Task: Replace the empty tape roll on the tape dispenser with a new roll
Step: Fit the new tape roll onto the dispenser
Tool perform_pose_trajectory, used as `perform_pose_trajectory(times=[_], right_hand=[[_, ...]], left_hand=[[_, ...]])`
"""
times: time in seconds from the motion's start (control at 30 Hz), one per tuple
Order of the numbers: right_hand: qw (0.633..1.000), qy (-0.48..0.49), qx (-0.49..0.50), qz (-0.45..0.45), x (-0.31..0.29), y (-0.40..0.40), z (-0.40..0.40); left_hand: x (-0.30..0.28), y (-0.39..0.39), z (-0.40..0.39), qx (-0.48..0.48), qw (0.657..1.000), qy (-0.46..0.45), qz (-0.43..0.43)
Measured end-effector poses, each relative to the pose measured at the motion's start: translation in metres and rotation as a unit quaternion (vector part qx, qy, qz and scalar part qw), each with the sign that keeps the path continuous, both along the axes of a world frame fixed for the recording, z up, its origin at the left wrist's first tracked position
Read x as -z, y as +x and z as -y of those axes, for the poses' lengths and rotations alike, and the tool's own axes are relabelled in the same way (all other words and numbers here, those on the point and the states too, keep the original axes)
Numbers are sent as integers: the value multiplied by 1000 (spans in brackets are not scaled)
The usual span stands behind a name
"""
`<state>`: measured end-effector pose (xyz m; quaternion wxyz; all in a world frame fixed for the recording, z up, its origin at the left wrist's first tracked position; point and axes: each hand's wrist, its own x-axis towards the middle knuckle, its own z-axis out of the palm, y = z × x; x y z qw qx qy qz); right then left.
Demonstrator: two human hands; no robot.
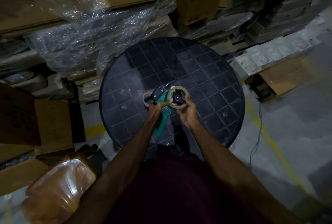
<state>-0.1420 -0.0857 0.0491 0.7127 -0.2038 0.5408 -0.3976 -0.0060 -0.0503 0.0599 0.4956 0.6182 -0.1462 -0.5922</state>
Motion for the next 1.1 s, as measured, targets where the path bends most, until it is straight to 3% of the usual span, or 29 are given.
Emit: perform_pose_trajectory(times=[0.37,0.67,0.93,1.1], right_hand=[[996,-68,-48,-21,-6,5,4],[999,-44,5,3,-4,2,4],[999,-13,27,-26,-4,10,8],[999,-1,40,-12,-9,10,8]], left_hand=[[1,-7,-7,-15,1000,6,-13],[10,-2,-7,-16,999,-7,34],[68,5,7,9,999,40,29],[25,-1,-2,-5,999,32,40]])
